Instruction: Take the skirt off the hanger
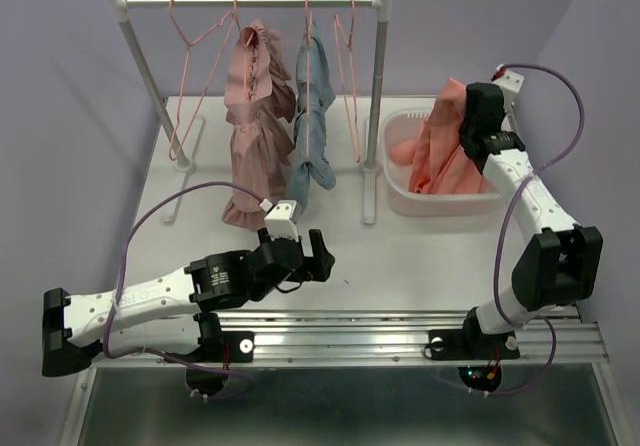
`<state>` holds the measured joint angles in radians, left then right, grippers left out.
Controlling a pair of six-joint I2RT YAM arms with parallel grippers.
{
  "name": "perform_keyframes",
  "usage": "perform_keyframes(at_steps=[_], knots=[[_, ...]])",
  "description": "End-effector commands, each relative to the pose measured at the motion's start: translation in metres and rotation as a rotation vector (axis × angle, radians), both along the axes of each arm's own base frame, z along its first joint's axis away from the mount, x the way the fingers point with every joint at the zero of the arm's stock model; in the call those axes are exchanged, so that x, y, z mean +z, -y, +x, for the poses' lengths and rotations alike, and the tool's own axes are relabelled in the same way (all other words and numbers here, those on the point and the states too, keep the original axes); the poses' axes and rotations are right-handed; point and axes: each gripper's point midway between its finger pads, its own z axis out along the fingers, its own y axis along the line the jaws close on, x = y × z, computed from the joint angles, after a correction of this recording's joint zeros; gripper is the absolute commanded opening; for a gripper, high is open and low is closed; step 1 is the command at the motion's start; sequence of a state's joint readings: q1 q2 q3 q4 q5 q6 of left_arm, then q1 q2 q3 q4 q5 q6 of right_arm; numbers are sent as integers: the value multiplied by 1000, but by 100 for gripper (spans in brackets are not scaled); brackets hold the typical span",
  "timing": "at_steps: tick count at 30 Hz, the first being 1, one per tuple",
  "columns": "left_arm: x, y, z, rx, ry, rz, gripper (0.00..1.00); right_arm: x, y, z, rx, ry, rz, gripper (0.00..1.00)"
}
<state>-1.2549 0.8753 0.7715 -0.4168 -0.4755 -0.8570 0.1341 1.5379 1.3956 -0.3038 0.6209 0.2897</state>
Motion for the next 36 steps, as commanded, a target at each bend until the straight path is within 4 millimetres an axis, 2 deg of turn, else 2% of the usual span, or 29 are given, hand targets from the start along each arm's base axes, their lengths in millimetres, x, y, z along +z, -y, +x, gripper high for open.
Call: perform_keyframes(at_steps=[1, 3, 4, 5, 8, 11, 13, 14, 15, 18, 19, 21, 22, 24, 25, 26, 28, 29, 32, 33, 35, 36], knots=[[23, 2, 6, 33, 24, -44, 99, -35, 13, 13, -38, 48, 133, 1], [25, 2, 6, 33, 27, -43, 99, -62, 13, 16, -27, -7, 152, 1], [25, 2, 7, 37, 29, -44, 99, -82, 13, 17, -43, -44, 163, 1], [26, 2, 7, 37, 30, -44, 99, -91, 13, 15, -53, -64, 166, 4], [26, 2, 8, 41, 29, -42, 99, -111, 13, 11, -64, -112, 173, 10], [27, 2, 8, 40, 31, -47, 99, -121, 9, 8, -48, -142, 184, 18], [28, 2, 8, 39, 31, -49, 99, -130, 9, 3, -49, -175, 188, 37], [29, 3, 7, 36, 33, -50, 99, -131, 10, 2, -55, -183, 186, 64], [29, 2, 8, 36, 32, -52, 99, -124, 12, 1, -67, -177, 177, 75], [32, 3, 7, 25, 42, -55, 99, -108, 13, -6, -69, -192, 169, 100], [34, 3, 7, 23, 45, -55, 99, -90, 12, -8, -53, -172, 172, 100], [37, 3, 7, 18, 50, -56, 99, -72, 4, -11, -4, -147, 197, 100], [38, 3, 7, 16, 53, -54, 99, -53, 0, -17, 23, -112, 206, 100], [44, 4, 8, 16, 62, -63, 99, -34, -8, -24, 75, -75, 234, 100], [48, 4, 8, 8, 69, -66, 99, -31, -19, -29, 129, -70, 269, 100], [52, 5, 8, 3, 75, -67, 99, -13, -25, -38, 164, -26, 287, 100], [68, 6, 9, -8, 97, -77, 99, -4, -39, -48, 228, 1, 347, 100], [83, 8, 11, -6, 114, -97, 99, 0, -45, -60, 259, 18, 370, 100], [106, 2, 16, 6, 158, -93, 99, 4, -51, -75, 284, 45, 400, 100], [127, 1, 18, 20, 182, -122, 99, 6, -54, -85, 303, 58, 411, 100], [149, -7, 29, 65, 249, -114, 99, 9, -57, -94, 310, 80, 432, 100], [169, -8, 34, 91, 276, -137, 99, 11, -58, -98, 322, 89, 436, 100]])
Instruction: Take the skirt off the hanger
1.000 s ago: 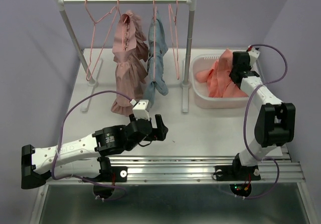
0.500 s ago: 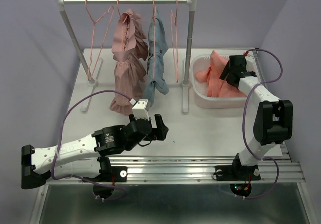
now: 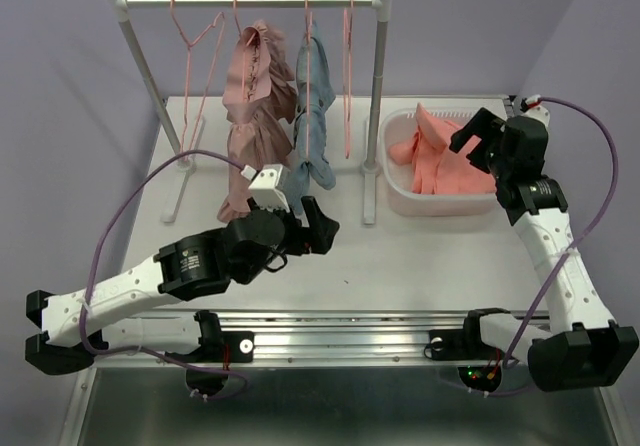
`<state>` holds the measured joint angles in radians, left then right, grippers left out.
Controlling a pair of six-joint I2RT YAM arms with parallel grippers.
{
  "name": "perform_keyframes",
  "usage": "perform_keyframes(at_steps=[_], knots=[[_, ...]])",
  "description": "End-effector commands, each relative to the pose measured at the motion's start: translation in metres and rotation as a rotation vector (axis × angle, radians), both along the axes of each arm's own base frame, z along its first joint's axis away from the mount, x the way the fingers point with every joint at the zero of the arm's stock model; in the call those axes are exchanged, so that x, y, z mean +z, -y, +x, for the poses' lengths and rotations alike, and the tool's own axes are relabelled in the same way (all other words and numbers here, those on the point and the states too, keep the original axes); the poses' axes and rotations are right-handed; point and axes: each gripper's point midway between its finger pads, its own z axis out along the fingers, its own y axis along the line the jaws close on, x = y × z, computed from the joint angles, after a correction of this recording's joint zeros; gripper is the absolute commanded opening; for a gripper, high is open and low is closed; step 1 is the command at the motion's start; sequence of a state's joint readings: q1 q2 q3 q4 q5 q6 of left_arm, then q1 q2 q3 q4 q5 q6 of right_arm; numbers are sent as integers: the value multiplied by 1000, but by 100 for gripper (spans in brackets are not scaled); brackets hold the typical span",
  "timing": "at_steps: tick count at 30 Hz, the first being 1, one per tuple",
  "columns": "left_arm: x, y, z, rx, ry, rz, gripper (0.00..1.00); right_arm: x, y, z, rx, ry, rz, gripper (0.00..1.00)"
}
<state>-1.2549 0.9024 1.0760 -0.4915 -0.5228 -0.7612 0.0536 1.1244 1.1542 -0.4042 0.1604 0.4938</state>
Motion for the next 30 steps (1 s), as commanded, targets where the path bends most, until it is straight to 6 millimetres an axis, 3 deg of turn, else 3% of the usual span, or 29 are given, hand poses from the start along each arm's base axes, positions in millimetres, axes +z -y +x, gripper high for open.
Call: perform_keyframes(at_steps=[1, 2, 4, 6, 7, 8, 12, 13, 24, 30], knots=[[70, -17, 27, 124, 152, -34, 99, -10, -21, -22, 98, -4, 71, 100], [77, -18, 33, 136, 163, -26, 99, -8, -24, -27, 117, 6, 75, 100], [97, -23, 65, 203, 189, 1, 99, 0, -32, -42, 171, 44, 83, 100], [106, -14, 91, 196, 187, 25, 99, 7, -35, -51, 205, 68, 66, 100], [110, -22, 108, 224, 202, 55, 99, 9, -37, -56, 224, 72, 68, 100], [115, -16, 115, 212, 216, 65, 99, 17, -38, -62, 237, 95, 59, 100], [140, -8, 157, 227, 289, 109, 99, 26, -45, -75, 287, 129, 60, 100], [149, -16, 171, 255, 322, 108, 99, 25, -48, -77, 301, 127, 66, 100], [170, -15, 260, 312, 375, 178, 99, 15, -46, -86, 310, 96, 40, 100], [170, -15, 289, 338, 381, 225, 84, 14, -49, -89, 334, 97, 35, 100]])
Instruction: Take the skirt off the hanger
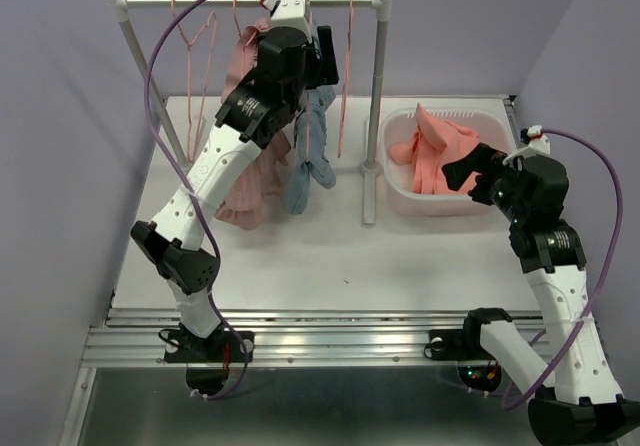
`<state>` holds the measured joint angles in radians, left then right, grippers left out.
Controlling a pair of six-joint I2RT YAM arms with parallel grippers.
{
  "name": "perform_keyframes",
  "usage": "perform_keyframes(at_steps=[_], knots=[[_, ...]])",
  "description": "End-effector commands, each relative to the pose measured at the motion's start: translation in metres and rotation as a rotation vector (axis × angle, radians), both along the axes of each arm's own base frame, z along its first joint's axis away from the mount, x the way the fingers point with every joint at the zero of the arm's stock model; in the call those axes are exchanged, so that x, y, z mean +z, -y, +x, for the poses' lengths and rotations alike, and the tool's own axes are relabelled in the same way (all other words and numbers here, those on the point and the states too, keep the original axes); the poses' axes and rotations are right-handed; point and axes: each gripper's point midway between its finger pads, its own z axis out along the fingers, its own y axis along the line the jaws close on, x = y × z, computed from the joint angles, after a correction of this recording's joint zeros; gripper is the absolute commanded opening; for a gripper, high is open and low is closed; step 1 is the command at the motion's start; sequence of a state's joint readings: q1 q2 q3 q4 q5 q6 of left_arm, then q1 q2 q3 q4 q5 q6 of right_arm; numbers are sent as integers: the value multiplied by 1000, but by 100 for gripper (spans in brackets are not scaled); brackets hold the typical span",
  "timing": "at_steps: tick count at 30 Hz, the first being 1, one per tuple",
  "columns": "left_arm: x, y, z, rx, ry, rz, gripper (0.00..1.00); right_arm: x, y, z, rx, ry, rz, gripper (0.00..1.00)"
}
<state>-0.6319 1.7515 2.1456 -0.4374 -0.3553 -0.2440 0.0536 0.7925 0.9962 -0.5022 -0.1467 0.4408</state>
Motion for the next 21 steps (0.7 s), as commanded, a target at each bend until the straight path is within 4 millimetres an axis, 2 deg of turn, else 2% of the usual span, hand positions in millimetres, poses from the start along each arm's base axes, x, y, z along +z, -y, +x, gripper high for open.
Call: perform_keyframes(at_steps=[1, 2, 5, 11, 12, 13, 17, 19, 20, 21], knots=[[20, -12, 9, 23, 49, 28, 81, 6, -1, -3, 20, 29, -21, 100], [20, -13, 12, 32, 52, 30, 78, 6, 1, -3, 11, 29, -29, 100], [21, -15, 17, 47, 72, 39, 61, 5, 9, -4, -31, 30, -46, 100], [22, -12, 19, 33, 89, 61, 49, 9, 12, -5, -41, 40, -57, 100], [16, -10, 21, 28, 80, 69, 42, 9, 12, -5, -46, 40, -58, 100], [12, -7, 22, 17, 74, 80, 41, 9, 13, -6, -49, 38, -59, 100], [-2, -6, 31, 36, 45, 110, 25, 10, 14, -8, -55, 38, -61, 100], [-7, -6, 32, 36, 37, 119, 23, 10, 15, -10, -56, 38, -61, 100], [-8, -7, 33, 44, 34, 115, 11, 9, 16, -12, -62, 39, -66, 100], [-10, -7, 33, 45, 32, 116, 5, 10, 17, -12, -67, 44, -68, 100]])
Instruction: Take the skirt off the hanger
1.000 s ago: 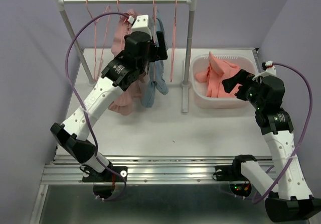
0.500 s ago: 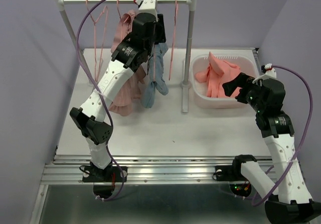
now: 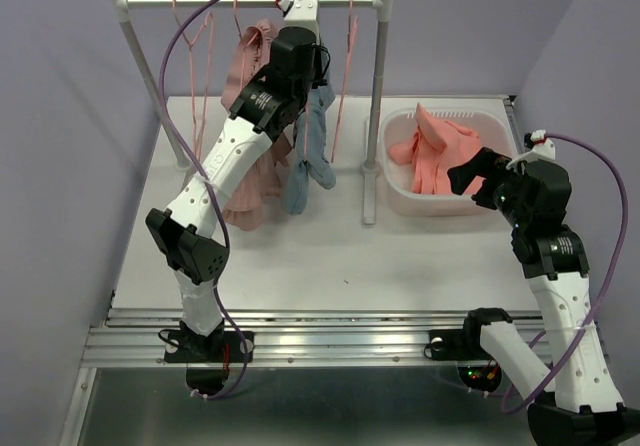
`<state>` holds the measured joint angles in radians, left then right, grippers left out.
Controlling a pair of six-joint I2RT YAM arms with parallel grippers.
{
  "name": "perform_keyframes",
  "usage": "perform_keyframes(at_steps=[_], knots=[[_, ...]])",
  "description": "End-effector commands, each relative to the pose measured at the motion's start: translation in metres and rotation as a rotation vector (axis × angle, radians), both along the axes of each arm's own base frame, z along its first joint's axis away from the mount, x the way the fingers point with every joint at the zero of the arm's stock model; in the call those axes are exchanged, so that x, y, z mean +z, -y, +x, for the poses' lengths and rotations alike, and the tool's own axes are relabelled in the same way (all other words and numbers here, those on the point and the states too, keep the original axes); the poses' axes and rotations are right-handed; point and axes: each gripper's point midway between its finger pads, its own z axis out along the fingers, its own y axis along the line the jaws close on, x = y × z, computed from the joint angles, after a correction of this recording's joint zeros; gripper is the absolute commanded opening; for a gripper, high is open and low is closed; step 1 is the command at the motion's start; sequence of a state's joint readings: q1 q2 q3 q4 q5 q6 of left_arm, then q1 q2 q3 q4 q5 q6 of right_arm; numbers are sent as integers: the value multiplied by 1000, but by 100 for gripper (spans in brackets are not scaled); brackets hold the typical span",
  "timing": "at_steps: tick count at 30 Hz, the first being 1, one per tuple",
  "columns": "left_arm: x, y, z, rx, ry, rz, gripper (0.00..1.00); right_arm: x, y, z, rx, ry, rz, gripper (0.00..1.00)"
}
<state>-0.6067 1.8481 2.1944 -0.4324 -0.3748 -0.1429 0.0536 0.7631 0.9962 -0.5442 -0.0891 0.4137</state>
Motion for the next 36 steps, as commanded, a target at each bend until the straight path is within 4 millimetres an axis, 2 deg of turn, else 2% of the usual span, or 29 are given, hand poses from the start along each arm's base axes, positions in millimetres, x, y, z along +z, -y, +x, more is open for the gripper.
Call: perform_keyframes(at_steps=[1, 6, 11, 13, 19, 24, 28, 33, 36], knots=[[17, -4, 2, 13, 48, -13, 0, 13, 6, -6, -23, 50, -28, 100], [32, -5, -2, 2, 95, -31, 0, 16, 7, -10, -17, 69, -36, 100], [72, -9, -16, -20, 182, -88, 0, 18, 7, -12, -15, 78, -39, 100], [94, -16, -24, -15, 228, -118, 0, 16, 7, -11, -16, 73, -42, 100], [132, -28, -47, -20, 312, -137, 0, 4, 4, -7, -2, 40, -38, 100], [145, -38, -64, -2, 341, -130, 0, -2, 7, -4, -18, 20, -43, 100], [152, -44, -75, -8, 354, -142, 0, 1, 8, -4, -25, 28, -46, 100], [153, -50, -89, -6, 350, -160, 0, 1, 8, -6, -26, 29, -46, 100], [136, -49, -91, -2, 311, -157, 0, 1, 7, -8, -12, 29, -50, 100]])
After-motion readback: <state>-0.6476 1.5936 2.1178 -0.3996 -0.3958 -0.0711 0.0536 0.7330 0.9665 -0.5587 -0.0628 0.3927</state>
